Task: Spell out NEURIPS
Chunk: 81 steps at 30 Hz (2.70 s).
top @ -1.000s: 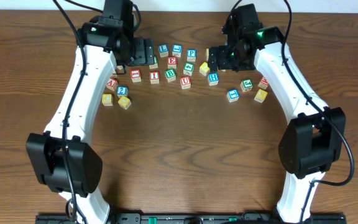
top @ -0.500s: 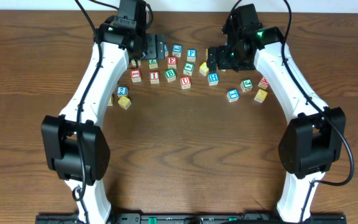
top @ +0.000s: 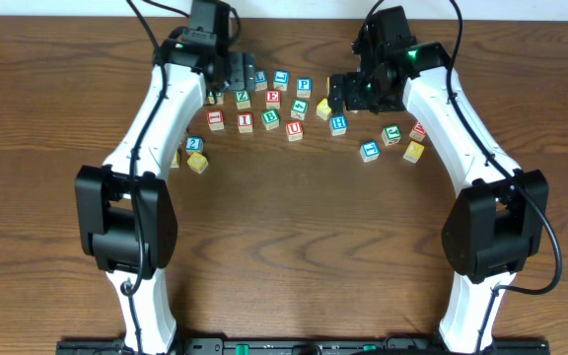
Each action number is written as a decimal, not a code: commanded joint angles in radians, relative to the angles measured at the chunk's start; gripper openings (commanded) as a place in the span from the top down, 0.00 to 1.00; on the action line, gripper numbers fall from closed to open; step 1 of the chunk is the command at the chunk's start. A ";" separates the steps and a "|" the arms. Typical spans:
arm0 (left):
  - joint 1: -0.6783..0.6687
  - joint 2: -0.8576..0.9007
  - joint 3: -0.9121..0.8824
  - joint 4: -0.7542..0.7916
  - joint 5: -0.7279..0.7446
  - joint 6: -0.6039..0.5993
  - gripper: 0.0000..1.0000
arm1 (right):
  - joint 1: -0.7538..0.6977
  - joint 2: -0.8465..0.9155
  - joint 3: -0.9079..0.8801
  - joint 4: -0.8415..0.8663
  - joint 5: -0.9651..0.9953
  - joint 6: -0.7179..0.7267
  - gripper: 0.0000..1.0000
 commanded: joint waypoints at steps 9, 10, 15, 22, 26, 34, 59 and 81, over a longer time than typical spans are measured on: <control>0.074 0.120 -0.002 0.053 -0.008 0.086 0.26 | 0.008 0.001 0.005 0.002 0.005 -0.003 0.01; 0.072 0.128 -0.002 0.059 -0.007 0.086 0.28 | 0.008 0.001 0.005 0.002 0.005 -0.003 0.01; 0.061 0.166 -0.002 0.081 -0.008 0.086 0.34 | 0.008 0.001 0.005 0.002 0.005 -0.003 0.01; 0.058 0.172 -0.002 0.119 -0.008 0.085 0.40 | 0.008 0.001 0.005 0.002 0.005 -0.003 0.01; 0.052 0.177 -0.002 0.142 -0.008 0.085 0.40 | 0.008 0.001 0.005 0.002 0.005 -0.003 0.01; 0.049 0.200 -0.002 0.160 -0.013 0.085 0.40 | 0.008 0.001 0.005 0.002 0.005 -0.003 0.01; 0.049 0.281 -0.002 0.197 -0.064 0.085 0.48 | 0.008 0.001 0.005 0.002 0.005 -0.003 0.01; 0.049 0.297 -0.002 0.202 -0.064 0.082 0.61 | 0.008 0.001 0.005 0.002 0.005 -0.003 0.01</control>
